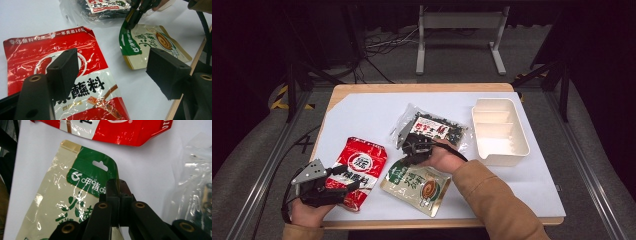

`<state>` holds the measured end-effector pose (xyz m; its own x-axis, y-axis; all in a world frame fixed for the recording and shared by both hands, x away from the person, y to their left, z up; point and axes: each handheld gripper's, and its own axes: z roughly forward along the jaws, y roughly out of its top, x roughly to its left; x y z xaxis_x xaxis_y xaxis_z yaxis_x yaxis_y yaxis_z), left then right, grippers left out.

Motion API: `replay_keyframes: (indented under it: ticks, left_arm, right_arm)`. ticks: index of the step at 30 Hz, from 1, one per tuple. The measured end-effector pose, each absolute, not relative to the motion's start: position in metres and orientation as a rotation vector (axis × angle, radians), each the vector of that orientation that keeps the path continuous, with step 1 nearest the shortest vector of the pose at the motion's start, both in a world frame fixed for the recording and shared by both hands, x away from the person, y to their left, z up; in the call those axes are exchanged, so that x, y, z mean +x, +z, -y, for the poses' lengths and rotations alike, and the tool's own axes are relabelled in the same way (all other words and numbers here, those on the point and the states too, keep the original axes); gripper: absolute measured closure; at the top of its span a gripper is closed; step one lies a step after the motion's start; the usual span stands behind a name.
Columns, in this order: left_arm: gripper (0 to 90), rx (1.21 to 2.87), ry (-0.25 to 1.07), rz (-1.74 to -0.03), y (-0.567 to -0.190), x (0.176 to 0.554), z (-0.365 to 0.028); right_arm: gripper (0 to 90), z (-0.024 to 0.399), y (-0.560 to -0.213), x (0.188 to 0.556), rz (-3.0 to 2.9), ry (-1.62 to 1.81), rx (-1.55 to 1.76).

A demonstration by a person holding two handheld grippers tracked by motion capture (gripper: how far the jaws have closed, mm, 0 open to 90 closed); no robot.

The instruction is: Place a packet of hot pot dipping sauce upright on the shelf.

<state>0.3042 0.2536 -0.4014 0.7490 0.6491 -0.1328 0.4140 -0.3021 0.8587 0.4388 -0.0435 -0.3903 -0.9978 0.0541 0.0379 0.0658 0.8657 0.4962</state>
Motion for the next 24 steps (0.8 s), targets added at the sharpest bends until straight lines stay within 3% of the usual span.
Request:
replay_keyframes:
  ticks: [8, 13, 24]
  left_arm:
    - [28.0, 1.928, 0.279, -0.81, -0.4, 0.308, -0.252]
    - [33.5, 1.907, 0.219, -0.794, -0.398, 0.312, -0.253]
    - [30.7, 1.89, 0.257, -0.729, -0.395, 0.311, -0.252]
  right_arm:
    - [89.8, 0.063, -0.365, 0.43, 3.01, -0.892, -0.133]
    - [89.7, 0.079, -0.342, 0.419, 3.018, -0.976, -0.135]
    - [89.8, 0.107, -0.298, 0.4, 2.996, -1.146, -0.117]
